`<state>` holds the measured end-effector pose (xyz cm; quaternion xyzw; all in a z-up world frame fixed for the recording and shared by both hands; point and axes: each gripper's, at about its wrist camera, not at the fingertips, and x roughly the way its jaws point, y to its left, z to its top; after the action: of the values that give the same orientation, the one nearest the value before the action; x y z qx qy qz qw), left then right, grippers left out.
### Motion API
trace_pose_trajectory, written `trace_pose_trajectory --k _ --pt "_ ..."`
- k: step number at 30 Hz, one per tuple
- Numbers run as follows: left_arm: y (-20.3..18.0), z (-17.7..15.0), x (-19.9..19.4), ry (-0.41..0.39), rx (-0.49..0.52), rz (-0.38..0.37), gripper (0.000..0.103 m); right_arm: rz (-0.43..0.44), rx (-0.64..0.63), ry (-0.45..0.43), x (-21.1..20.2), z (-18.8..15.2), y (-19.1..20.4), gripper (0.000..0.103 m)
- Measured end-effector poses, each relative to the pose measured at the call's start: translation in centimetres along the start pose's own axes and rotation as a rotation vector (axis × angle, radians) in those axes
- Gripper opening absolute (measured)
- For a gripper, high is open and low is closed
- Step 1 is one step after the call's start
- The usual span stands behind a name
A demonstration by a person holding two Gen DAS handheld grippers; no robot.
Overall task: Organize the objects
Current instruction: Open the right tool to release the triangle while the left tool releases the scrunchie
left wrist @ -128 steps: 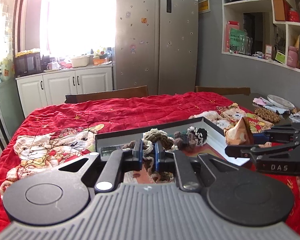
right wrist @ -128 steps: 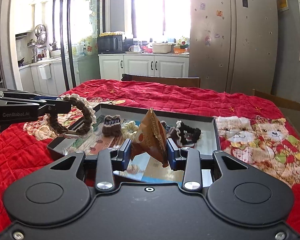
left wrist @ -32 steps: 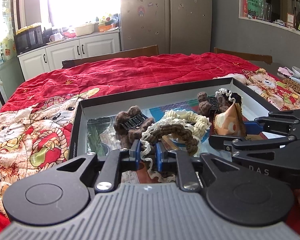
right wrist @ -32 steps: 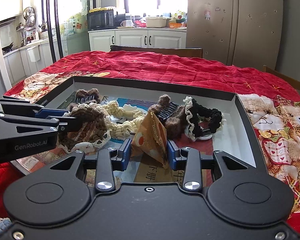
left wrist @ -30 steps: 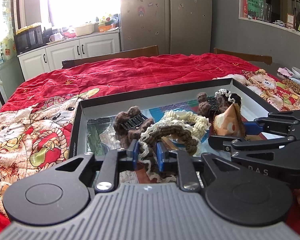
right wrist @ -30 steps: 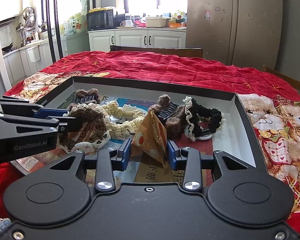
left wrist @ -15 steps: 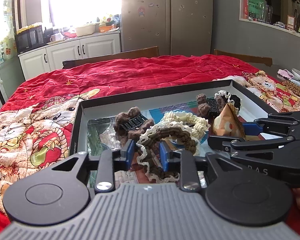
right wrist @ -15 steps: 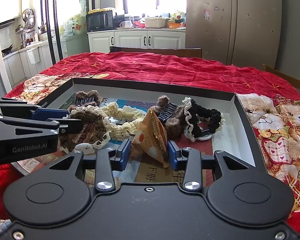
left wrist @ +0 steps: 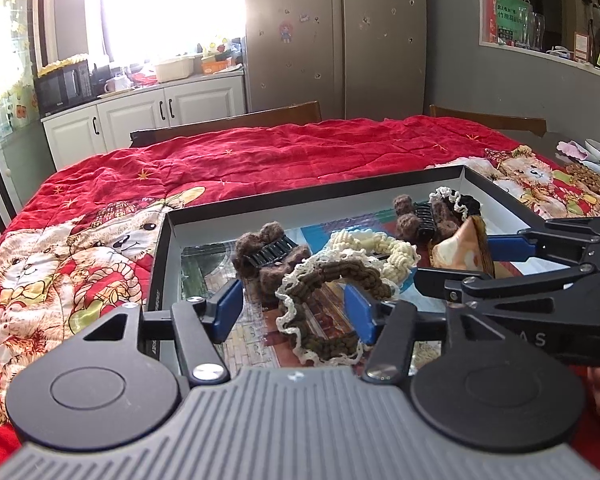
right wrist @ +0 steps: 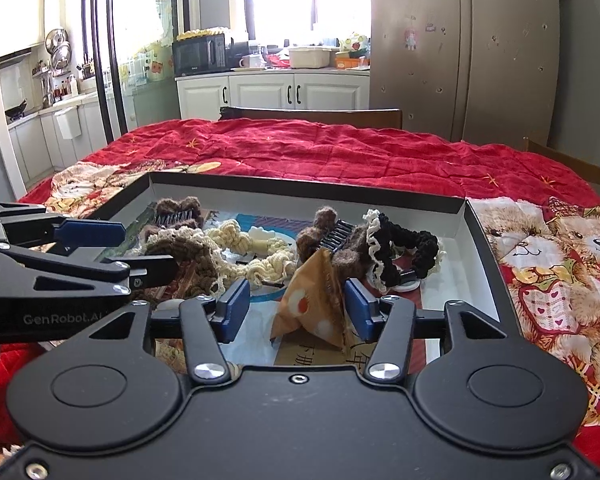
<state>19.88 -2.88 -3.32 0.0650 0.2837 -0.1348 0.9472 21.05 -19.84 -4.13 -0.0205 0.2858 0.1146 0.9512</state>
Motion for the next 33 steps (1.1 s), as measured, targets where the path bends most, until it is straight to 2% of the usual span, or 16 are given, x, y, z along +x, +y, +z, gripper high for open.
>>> trace_pose_trajectory --k 8,21,33 --pt "0.2 0.0 -0.4 -0.010 -0.009 0.003 0.076 -0.014 0.004 -0.019 -0.5 0.1 -0.1 0.058" --pt "-0.3 0.3 -2.4 -0.065 0.017 0.021 0.085 -0.018 0.031 -0.075 -2.8 0.7 -0.6 0.059" --pt "-0.8 0.9 -5.3 -0.110 0.043 0.028 0.087 -0.010 0.055 -0.117 -6.1 1.2 -1.3 0.059"
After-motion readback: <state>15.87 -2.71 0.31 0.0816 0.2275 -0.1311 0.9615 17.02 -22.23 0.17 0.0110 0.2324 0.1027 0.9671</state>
